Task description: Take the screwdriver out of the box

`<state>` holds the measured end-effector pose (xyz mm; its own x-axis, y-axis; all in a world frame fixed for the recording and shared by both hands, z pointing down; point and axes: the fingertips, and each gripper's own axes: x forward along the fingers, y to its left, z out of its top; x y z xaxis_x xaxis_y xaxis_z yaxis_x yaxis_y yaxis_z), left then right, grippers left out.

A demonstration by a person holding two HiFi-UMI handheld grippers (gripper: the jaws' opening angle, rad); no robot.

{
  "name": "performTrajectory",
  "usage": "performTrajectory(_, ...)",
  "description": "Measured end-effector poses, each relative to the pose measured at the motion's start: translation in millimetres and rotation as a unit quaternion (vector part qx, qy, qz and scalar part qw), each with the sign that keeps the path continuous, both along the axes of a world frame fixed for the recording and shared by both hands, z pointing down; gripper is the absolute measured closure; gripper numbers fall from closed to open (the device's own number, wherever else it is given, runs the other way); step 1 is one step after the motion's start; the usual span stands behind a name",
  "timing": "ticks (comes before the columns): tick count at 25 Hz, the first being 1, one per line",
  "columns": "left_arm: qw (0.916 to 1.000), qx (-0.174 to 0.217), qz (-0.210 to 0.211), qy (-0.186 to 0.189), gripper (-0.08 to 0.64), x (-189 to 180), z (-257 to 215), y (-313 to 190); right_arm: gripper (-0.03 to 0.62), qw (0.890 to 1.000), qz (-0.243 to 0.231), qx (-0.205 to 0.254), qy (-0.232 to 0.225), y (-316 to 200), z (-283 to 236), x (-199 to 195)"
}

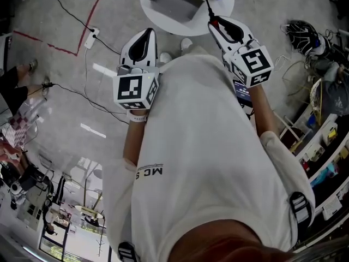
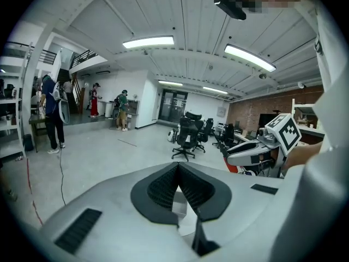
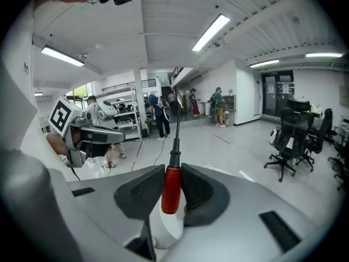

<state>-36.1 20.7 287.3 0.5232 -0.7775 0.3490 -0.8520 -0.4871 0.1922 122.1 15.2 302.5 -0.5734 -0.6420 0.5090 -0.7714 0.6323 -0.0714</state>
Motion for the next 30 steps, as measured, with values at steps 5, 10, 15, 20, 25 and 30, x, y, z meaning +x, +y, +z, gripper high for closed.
performTrajectory(5, 1.0000, -0.001, 0.003, -0.001, 0.549, -5, -1, -3, 0.442, 1.000, -0.006, -0.005, -0.005, 2, 2, -3)
performTrajectory(10, 1.0000, -0.002, 0.002, -0.004, 0.549, -4, -1, -3, 0.442, 1.000, -0.012, -0.001, -0.009, 1, -2, -1)
performTrajectory(15, 0.9999, -0.007, 0.007, -0.003, 0.549, -1, 0, -3, 0.442, 1.000, -0.012, -0.002, -0.009, 2, -4, -1)
performTrajectory(20, 0.9999, -0.005, 0.010, 0.000, 0.549, 5, 1, -5, 0.442, 1.000, -0.007, -0.003, -0.013, 2, -3, 0)
performTrajectory(25, 0.9999, -0.004, 0.011, -0.001, 0.550, 8, 1, -8, 0.442, 1.000, -0.007, -0.005, -0.013, 2, -1, 1)
performTrajectory(30, 0.9999, -0.007, 0.013, -0.004, 0.549, 12, 1, -9, 0.442, 1.000, -0.012, -0.002, -0.012, 1, -3, 2)
